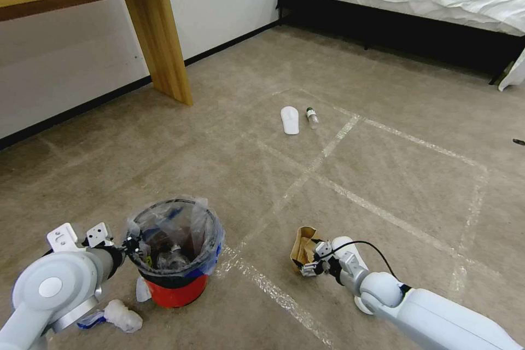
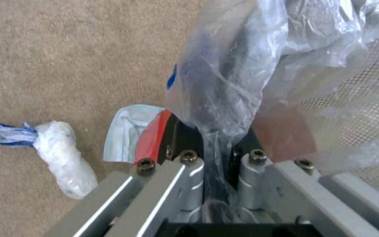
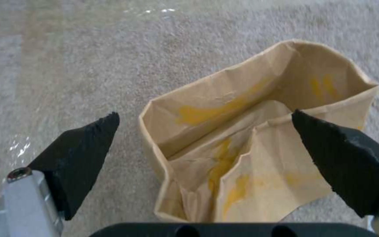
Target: Pick up the trash bin and place the garbage on the floor into it.
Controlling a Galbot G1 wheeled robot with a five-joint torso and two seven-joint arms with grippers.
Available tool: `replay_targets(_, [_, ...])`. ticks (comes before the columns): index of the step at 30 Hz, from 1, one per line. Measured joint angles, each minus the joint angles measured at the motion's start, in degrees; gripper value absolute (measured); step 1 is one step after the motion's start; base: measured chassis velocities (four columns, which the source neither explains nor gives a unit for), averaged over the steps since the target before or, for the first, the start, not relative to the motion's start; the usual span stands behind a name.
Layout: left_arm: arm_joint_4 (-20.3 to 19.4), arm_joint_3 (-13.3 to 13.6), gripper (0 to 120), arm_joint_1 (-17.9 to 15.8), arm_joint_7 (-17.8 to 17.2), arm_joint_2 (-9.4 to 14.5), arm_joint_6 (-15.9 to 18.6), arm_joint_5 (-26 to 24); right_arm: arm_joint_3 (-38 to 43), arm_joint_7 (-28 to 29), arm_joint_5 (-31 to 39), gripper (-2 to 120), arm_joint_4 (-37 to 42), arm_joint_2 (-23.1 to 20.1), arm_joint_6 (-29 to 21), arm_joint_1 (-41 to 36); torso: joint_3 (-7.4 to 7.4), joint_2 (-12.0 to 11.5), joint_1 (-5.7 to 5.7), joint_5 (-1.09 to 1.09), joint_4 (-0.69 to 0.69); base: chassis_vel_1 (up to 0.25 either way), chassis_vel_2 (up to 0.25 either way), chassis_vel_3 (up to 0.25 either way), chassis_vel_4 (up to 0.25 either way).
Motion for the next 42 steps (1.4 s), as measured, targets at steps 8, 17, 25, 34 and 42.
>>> replay_targets(8, [-0.14, 0.07, 4, -0.04, -0.12, 0.01, -0.03, -0.13, -0.43, 5.17, 2.91, 100, 1.78, 0.82, -4.49, 0.46, 0.00, 0.00, 0.00, 0.00, 0.01, 0.000, 0.000, 0.000, 0.000])
replay_targets(17, [-0.15, 0.39, 4, 0.27, -0.13, -0.28, -0.01, 0.21, 0.65, 7.94, 3.48, 100, 2.00, 1.33, -5.71, -0.45, 0.00, 0.00, 0.00, 0.01, 0.01, 0.000, 0.000, 0.000, 0.000])
replay_targets(25, [-0.66, 0.06, 4, 0.77, -0.10, -0.53, 0.05, 0.50, 1.46, 9.91, 3.52, 100, 3.88, 1.07, -6.50, -2.71, -0.01, 0.00, 0.00, 0.00, 0.00, 0.000, 0.000, 0.000, 0.000])
replay_targets(34, [-1.55, -0.38, 4, 1.84, 0.12, -1.21, 0.12, 1.27, 1.59, 10.93, 2.72, 100, 2.29, 3.13, -6.87, -4.11, -0.01, 0.00, 0.00, 0.00, 0.00, 0.000, 0.000, 0.000, 0.000])
replay_targets(42, [-2.02, -0.74, 4, 2.10, 0.20, -0.91, 0.15, 1.33, 2.54, 11.14, 2.42, 100, 1.49, 3.75, -6.80, -5.26, -0.01, 0.00, 0.00, 0.01, 0.00, 0.000, 0.000, 0.000, 0.000])
